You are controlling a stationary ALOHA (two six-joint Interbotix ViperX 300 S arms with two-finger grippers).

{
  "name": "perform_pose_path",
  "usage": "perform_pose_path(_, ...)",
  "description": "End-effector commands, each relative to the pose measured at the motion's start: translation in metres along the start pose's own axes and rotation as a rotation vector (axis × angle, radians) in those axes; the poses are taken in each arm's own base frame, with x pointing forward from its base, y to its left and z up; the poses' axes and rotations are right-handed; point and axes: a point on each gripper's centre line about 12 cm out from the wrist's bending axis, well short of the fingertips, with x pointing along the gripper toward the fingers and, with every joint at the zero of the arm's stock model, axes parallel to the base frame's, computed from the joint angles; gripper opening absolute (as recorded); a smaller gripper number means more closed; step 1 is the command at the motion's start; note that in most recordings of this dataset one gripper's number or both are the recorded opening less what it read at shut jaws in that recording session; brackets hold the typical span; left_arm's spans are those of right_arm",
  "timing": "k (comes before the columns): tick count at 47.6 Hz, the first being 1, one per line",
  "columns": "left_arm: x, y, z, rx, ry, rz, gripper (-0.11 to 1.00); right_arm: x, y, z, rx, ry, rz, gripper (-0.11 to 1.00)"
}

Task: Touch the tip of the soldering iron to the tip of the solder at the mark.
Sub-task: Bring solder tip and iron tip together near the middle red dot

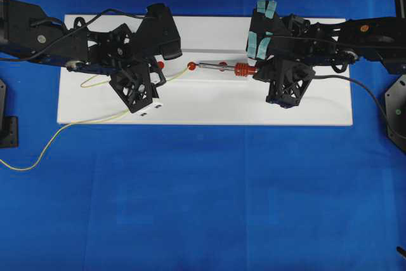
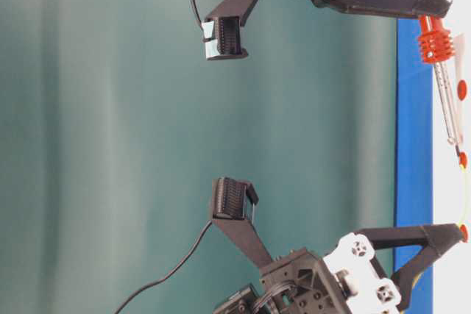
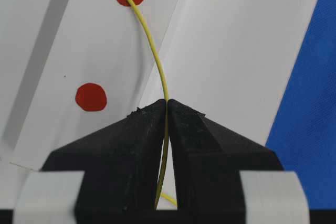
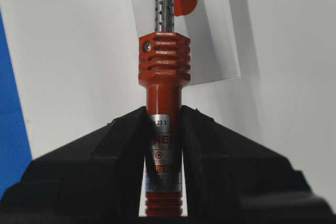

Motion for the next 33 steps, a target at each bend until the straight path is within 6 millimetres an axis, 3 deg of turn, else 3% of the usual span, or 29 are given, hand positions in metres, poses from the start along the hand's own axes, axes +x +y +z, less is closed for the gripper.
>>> perform_pose_path(1, -0.0042, -0.0026, 0.0084, -0.002, -0.025, -0.007, 0.03, -0.0046, 0.0014, 0.0108, 0.001, -0.034, 0.004, 0.06)
perform_pose_path(33, -0.0037, -0.0030, 0.0101, 0.000, -0.027, -0.007, 0.03, -0.0047, 0.0040, 0.0107, -0.005, -0.032, 0.009, 0.06)
